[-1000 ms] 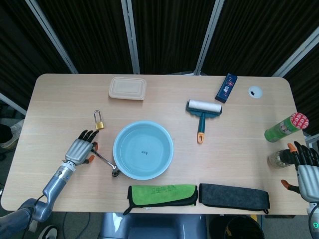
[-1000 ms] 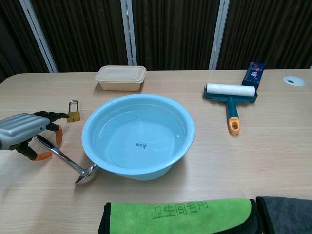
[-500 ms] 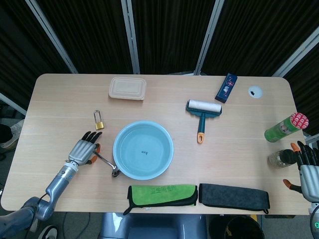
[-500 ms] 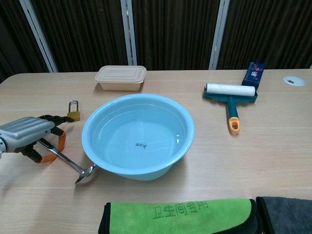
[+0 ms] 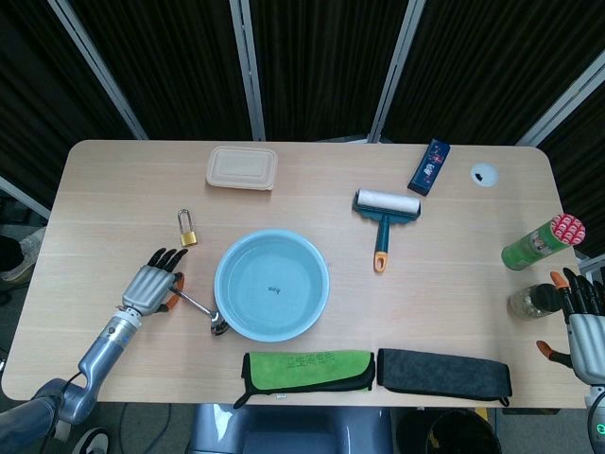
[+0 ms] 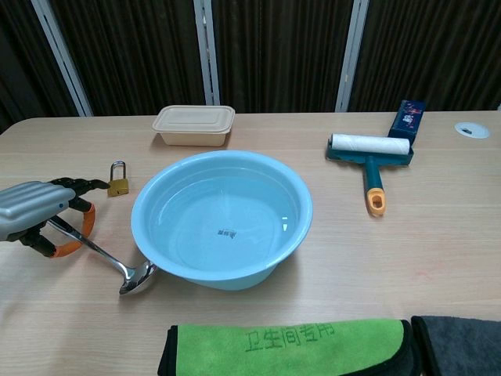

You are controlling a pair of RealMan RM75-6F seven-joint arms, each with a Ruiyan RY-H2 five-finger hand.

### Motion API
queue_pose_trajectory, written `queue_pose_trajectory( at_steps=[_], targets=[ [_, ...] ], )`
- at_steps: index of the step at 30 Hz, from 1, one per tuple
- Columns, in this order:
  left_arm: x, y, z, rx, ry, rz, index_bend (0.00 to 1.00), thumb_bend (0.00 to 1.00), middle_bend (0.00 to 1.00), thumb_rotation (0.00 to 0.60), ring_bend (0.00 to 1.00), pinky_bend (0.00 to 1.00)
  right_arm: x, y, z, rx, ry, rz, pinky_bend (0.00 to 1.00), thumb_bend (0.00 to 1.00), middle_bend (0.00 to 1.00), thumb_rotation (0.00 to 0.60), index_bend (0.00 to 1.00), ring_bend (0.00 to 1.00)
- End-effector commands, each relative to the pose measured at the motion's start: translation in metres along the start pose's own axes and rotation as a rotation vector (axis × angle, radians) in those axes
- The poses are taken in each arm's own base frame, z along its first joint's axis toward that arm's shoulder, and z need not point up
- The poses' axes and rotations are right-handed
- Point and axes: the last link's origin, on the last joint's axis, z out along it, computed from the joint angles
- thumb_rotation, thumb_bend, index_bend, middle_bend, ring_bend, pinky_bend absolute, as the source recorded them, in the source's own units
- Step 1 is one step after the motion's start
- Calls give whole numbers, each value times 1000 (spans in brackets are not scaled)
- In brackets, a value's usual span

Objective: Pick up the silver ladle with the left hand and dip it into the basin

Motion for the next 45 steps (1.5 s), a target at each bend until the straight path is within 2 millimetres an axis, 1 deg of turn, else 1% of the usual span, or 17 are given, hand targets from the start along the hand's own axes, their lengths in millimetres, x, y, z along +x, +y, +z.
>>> queue_pose_trajectory(
  at_steps=[1, 8, 17, 22, 24, 33, 37, 45],
  targets=[
    [4, -4, -11, 6, 5, 1, 560, 410, 0, 600, 0, 0, 1, 0, -1, 4, 2, 2, 0, 0, 0, 600, 0, 0],
    [11, -5, -32, -5, -24, -33, 561, 411, 0, 600, 0, 0, 2, -1, -4, 11, 9, 9, 0, 0, 0, 600, 0, 0],
    [27, -1, -61, -39, 24, -44, 569, 411, 0, 600, 0, 0, 7, 0, -12, 18, 30, 14, 0, 0, 0, 600, 0, 0],
    [35, 2, -72, -57, 51, -46, 571, 410, 0, 600, 0, 0, 8, 0, -16, 22, 36, 15, 0, 0, 0, 600, 0, 0],
    [41, 5, -80, -75, 70, -46, 573, 410, 0, 600, 0, 0, 9, 0, -18, 27, 40, 17, 0, 0, 0, 600, 0, 0],
    [52, 14, -99, -133, 82, -55, 576, 410, 0, 600, 0, 0, 11, -1, -22, 38, 47, 19, 0, 0, 0, 600, 0, 0],
    [58, 23, -112, -185, 71, -71, 575, 409, 0, 600, 0, 0, 13, 0, -27, 41, 56, 25, 0, 0, 0, 600, 0, 0],
    [65, 40, -122, -272, 54, -77, 574, 408, 0, 600, 0, 0, 18, 0, -32, 58, 73, 39, 0, 0, 0, 600, 0, 0]
  ],
)
